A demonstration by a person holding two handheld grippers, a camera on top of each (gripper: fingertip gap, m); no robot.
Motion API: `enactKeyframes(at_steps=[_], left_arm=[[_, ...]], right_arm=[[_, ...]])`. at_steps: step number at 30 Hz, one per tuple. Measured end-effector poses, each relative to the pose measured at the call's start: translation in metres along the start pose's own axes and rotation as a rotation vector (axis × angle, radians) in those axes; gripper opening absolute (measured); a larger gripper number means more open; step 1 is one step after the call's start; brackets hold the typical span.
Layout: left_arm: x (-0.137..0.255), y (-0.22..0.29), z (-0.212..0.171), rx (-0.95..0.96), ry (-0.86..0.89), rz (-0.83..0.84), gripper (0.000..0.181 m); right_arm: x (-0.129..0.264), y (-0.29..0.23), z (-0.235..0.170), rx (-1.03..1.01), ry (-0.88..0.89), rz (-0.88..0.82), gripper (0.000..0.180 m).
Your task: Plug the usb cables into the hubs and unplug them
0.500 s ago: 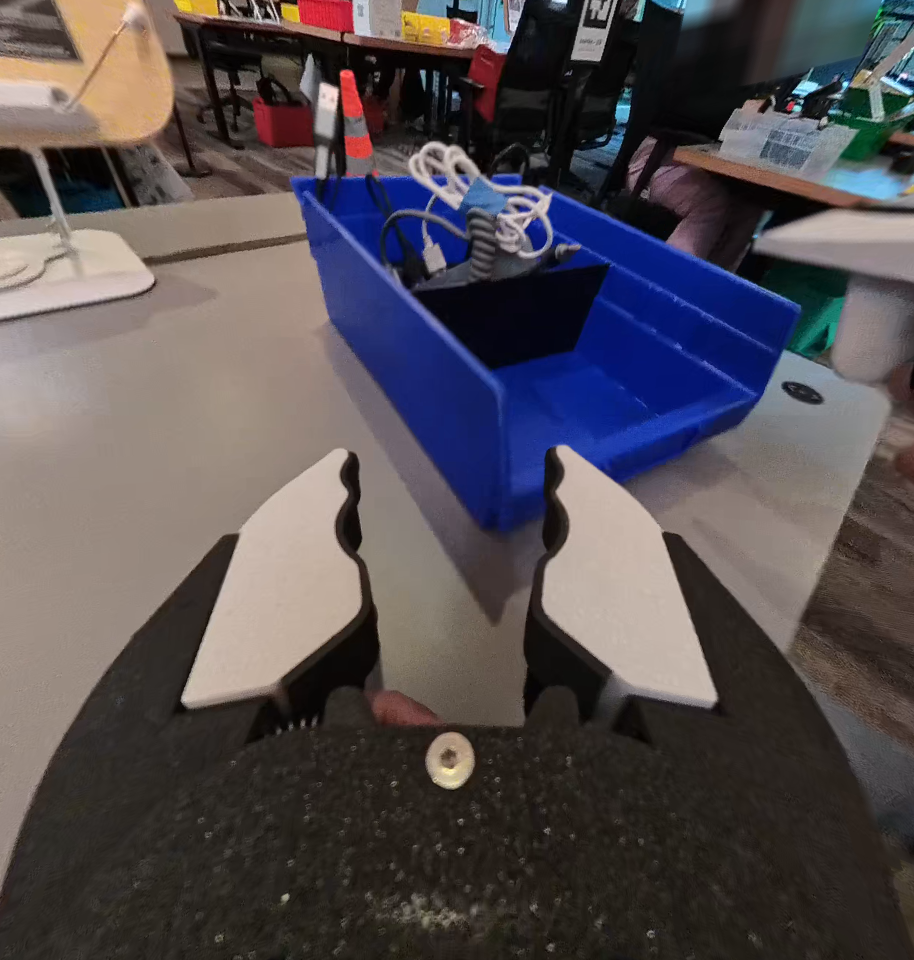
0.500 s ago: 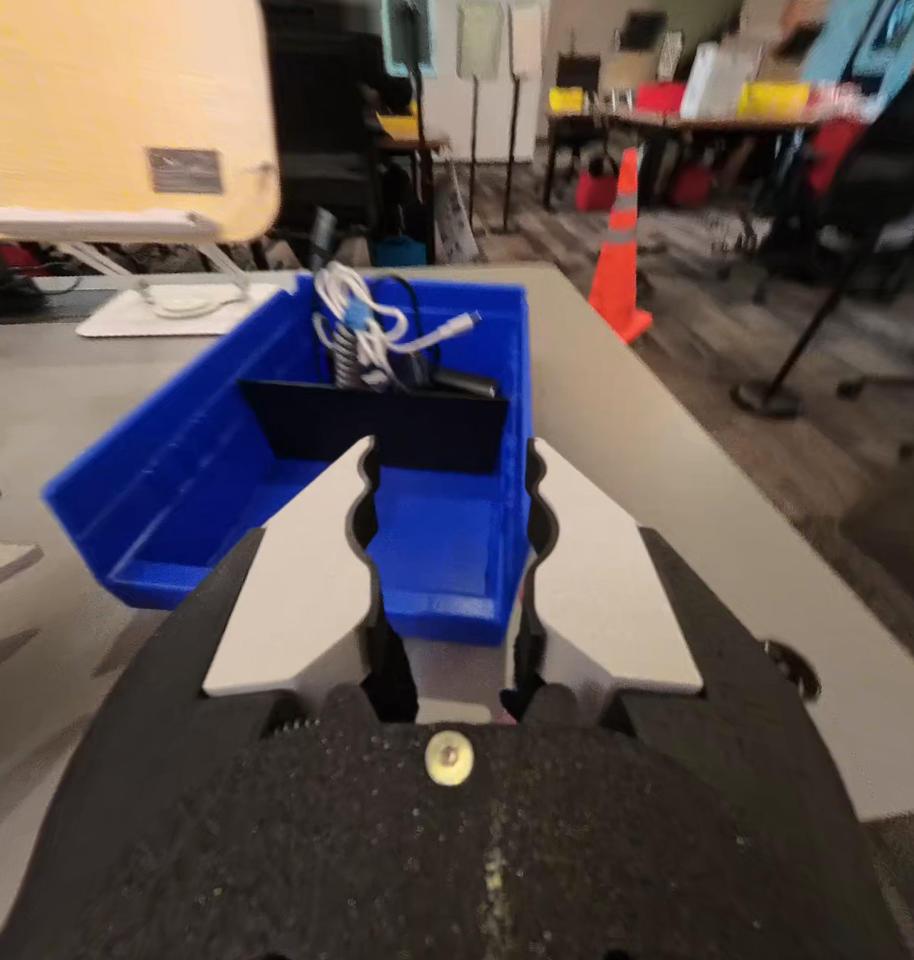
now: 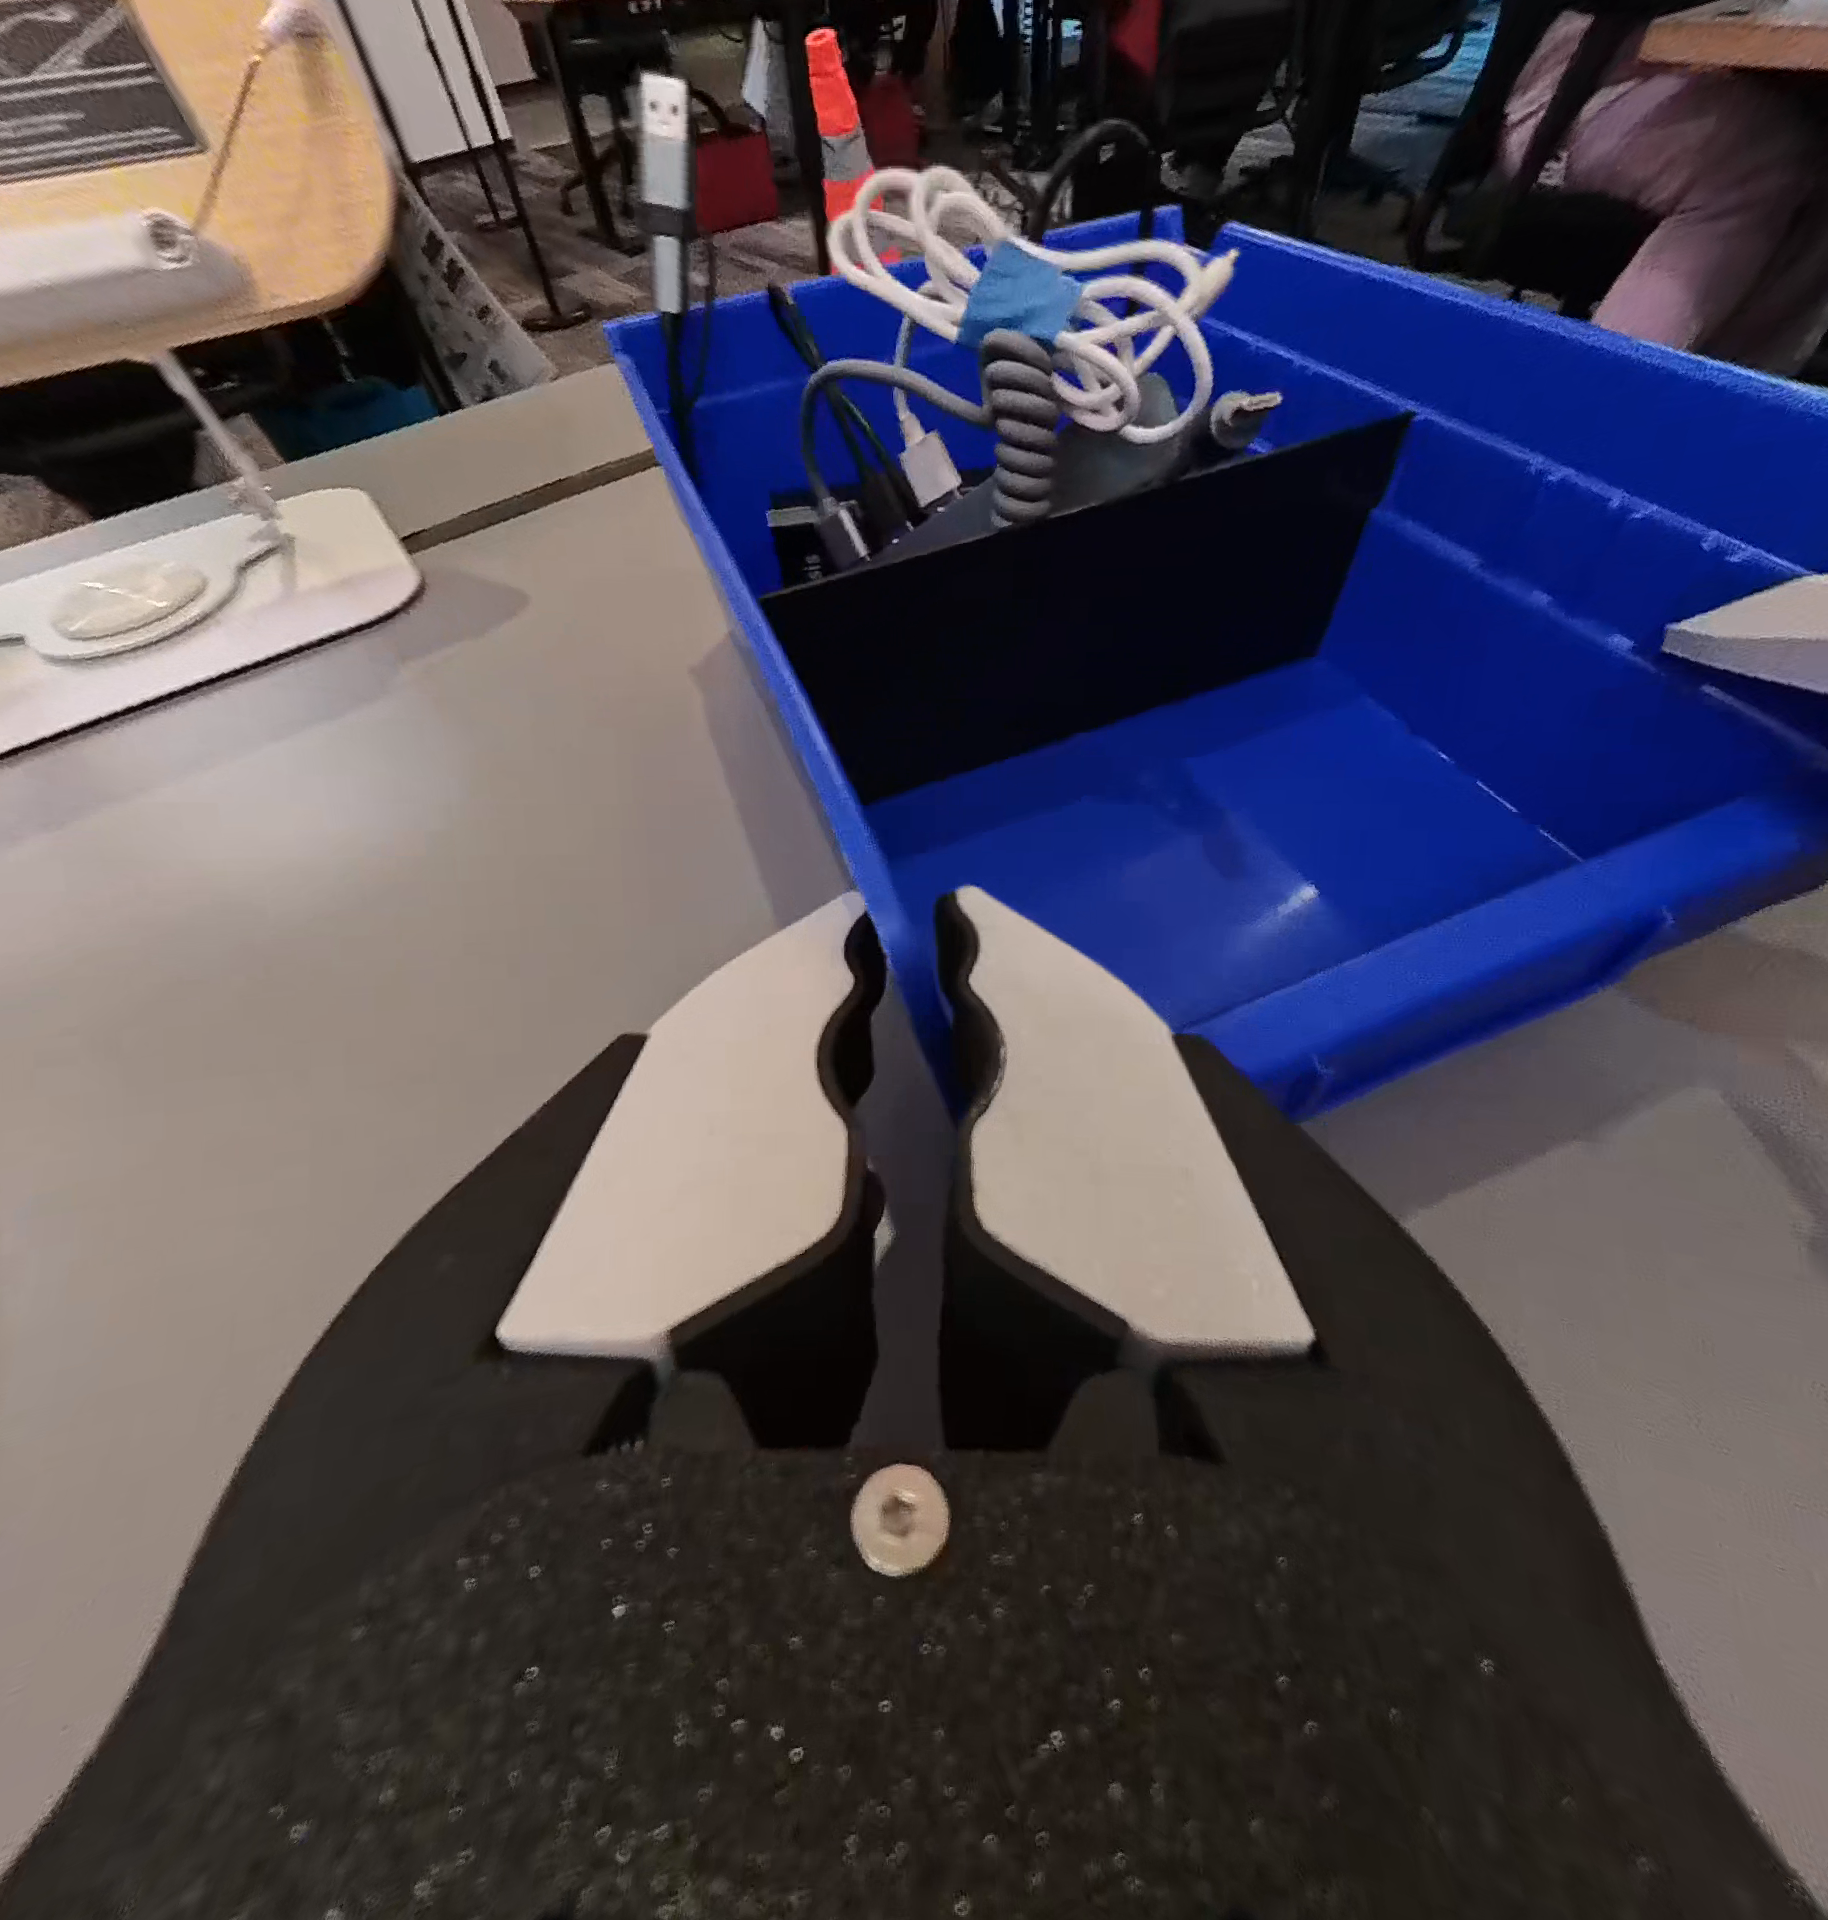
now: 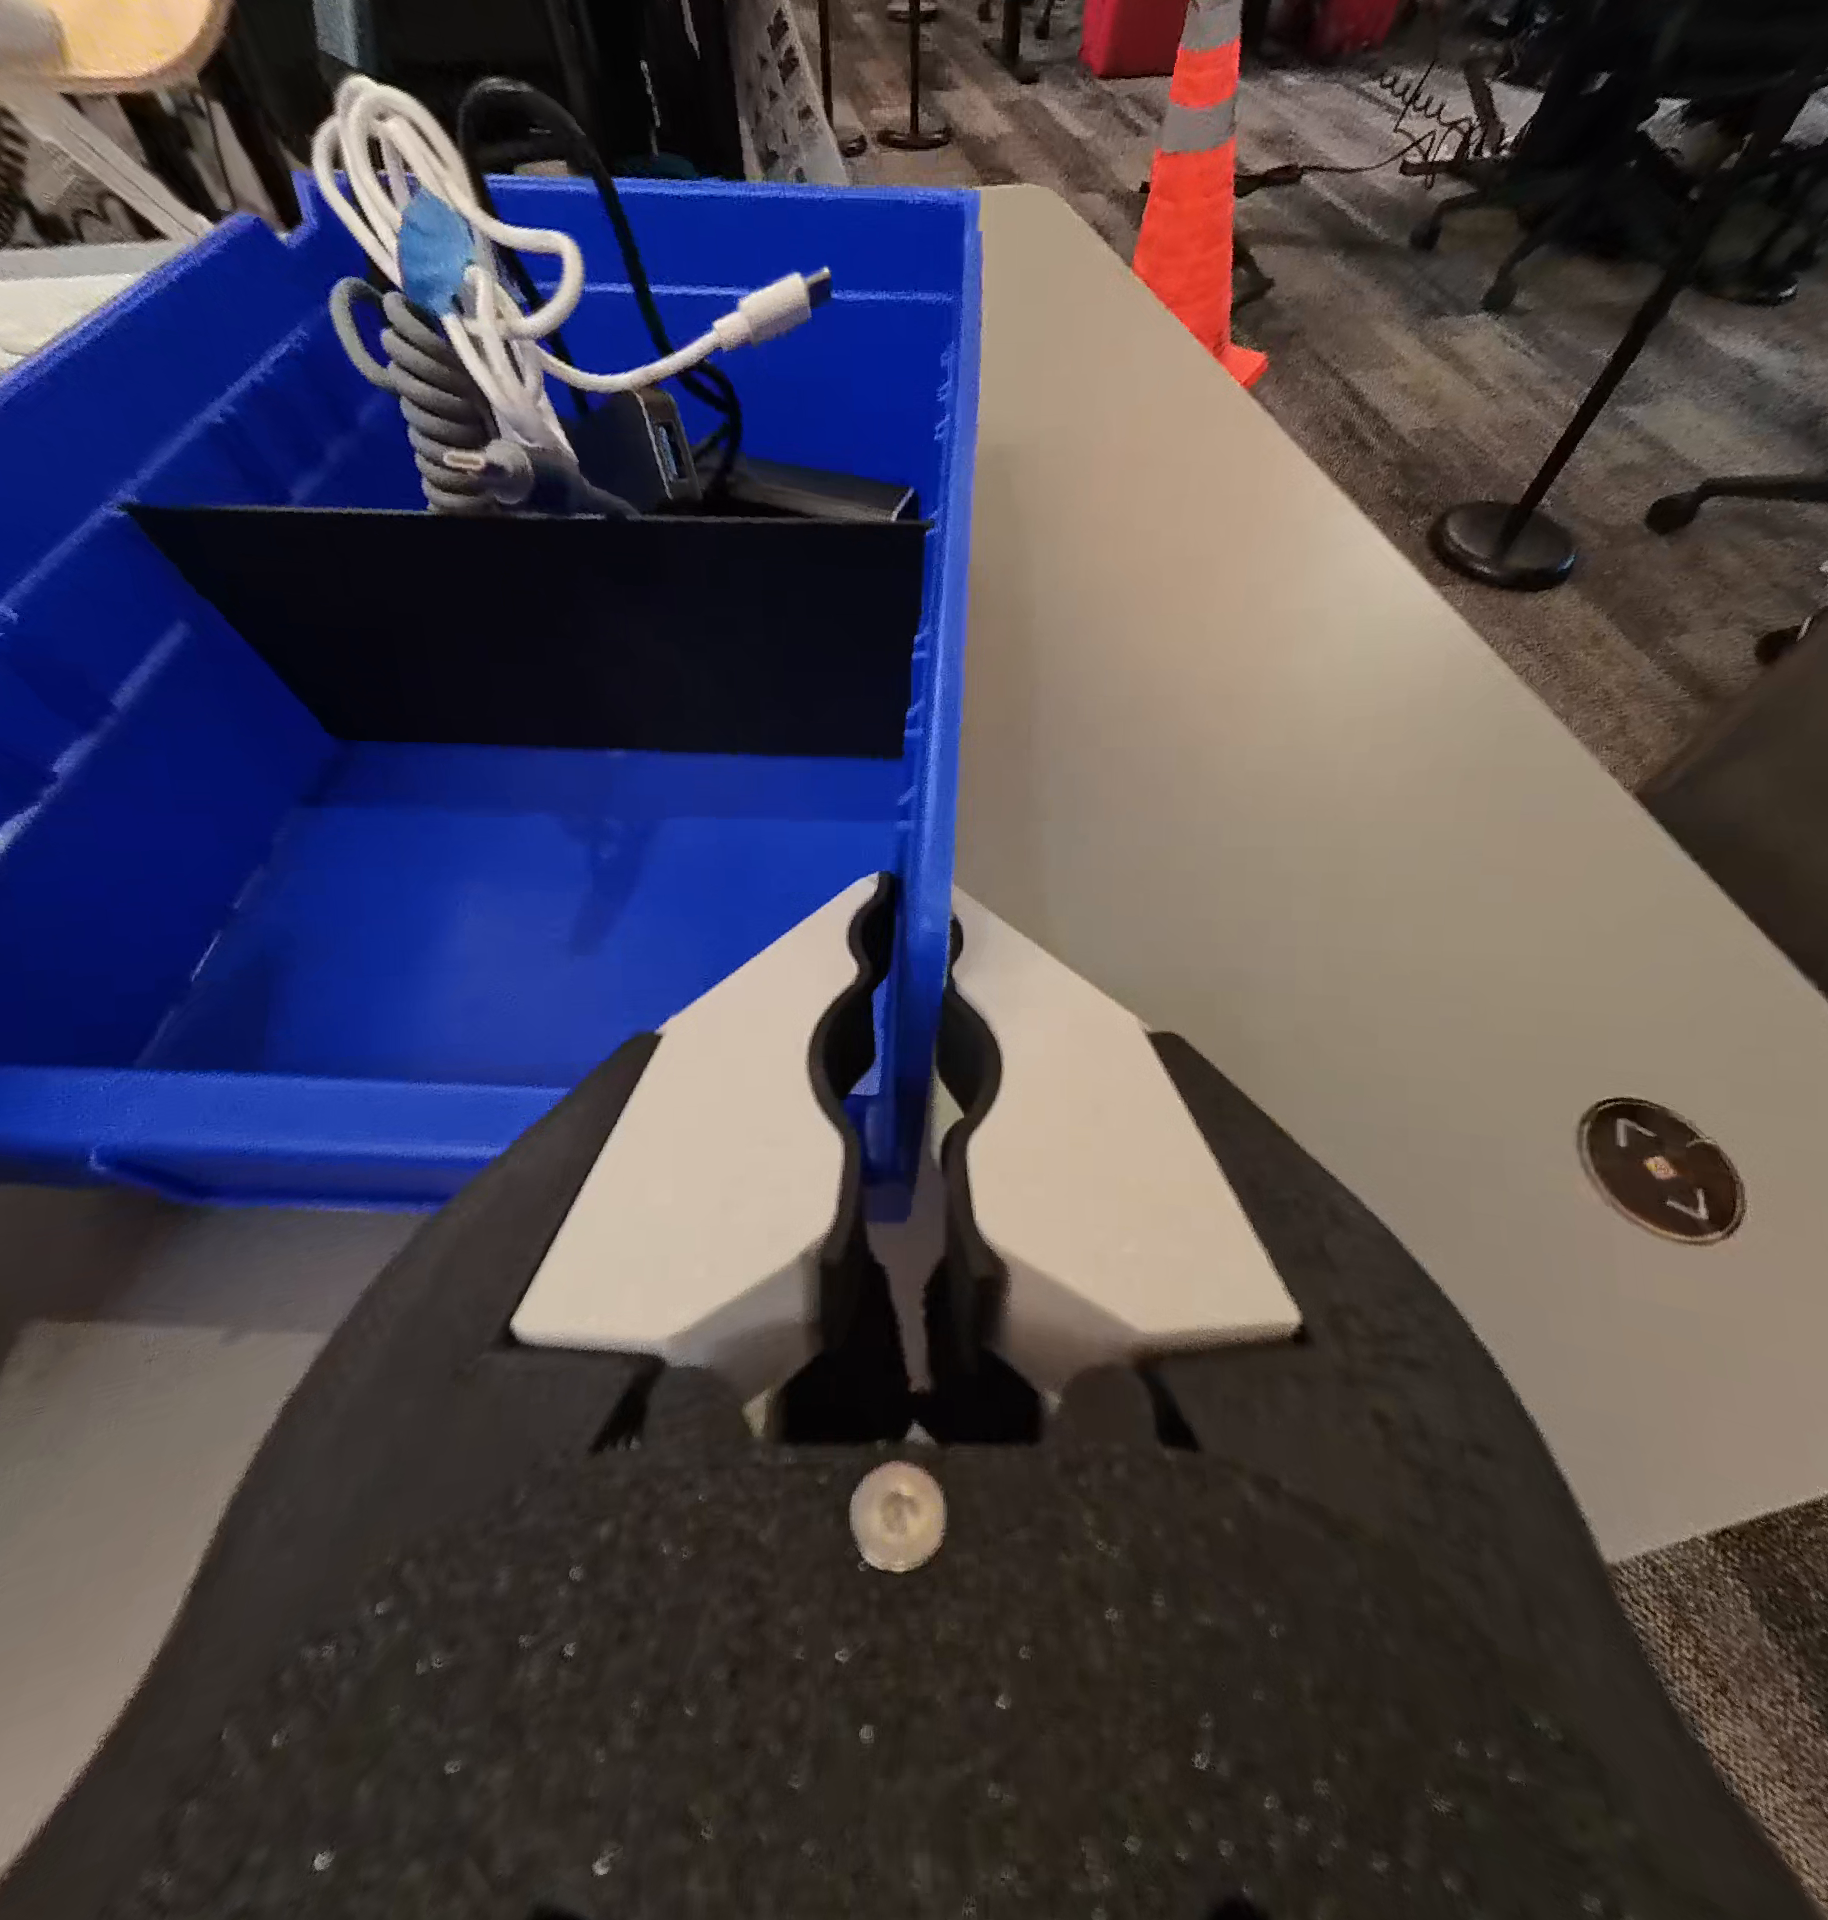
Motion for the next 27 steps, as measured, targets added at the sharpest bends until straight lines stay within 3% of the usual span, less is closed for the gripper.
enactKeyframes(at_steps=[1,9,17,22,27], left_arm=[[0.004,-0.004,0.0,0.005,0.003,0.016,0.008],[0.059,-0.059,0.007,-0.018,0.059,0.202,0.006],[0.125,-0.129,-0.022,0.076,0.02,0.344,0.005],[0.134,-0.153,-0.046,0.164,0.004,0.286,0.006],[0.154,-0.15,-0.039,0.223,0.097,0.171,0.024]], right_arm=[[0.003,-0.005,0.001,-0.008,0.003,-0.001,0.002],[0.009,-0.081,0.026,-0.004,0.078,0.122,0.002],[0.019,-0.187,0.024,0.075,0.079,0.286,0.003],[0.026,-0.211,0.009,0.181,0.126,0.309,0.004],[0.03,-0.206,0.01,0.184,0.064,0.459,0.008]])
Point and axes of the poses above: each gripper's, where its closed fingertips meet, x back along the fingers, z out of its top, y = z × x across the jaws, the point moved 6 cm from there along x, back along the fingers, and after that the axes turned 15 degrees about -z, right-handed, at the moved point
